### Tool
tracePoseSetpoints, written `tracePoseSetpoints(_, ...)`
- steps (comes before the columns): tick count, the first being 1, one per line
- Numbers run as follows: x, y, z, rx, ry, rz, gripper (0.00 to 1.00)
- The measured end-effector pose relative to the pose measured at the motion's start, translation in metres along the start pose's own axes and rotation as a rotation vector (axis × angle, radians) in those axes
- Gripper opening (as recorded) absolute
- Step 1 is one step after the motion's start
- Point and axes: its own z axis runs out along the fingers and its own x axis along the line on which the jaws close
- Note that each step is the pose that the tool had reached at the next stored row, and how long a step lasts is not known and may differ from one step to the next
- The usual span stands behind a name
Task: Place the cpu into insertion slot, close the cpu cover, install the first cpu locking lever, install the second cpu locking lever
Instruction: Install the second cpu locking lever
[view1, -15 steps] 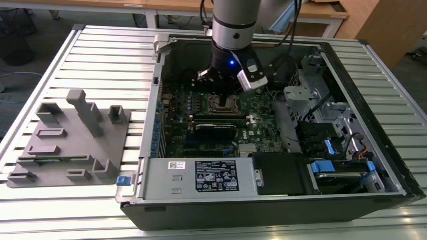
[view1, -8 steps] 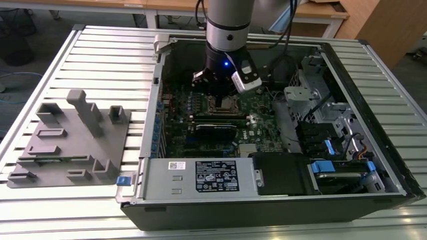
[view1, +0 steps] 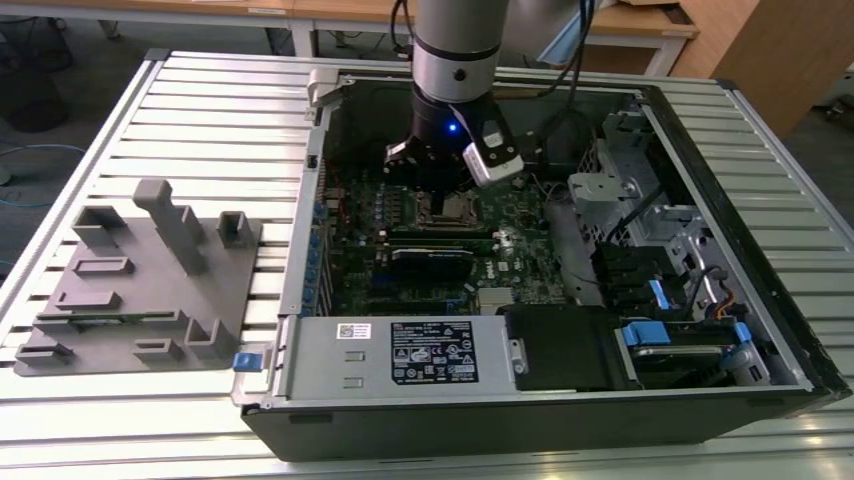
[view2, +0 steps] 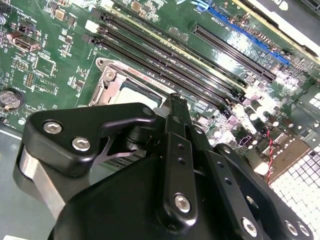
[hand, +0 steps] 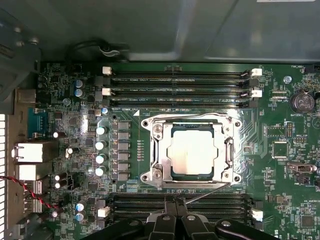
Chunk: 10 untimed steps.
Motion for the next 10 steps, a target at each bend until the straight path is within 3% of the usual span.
tracePoseSetpoints(10, 0.0009, -0.0001, 0.0073, 0.0089, -0.0001, 0.000, 0.11)
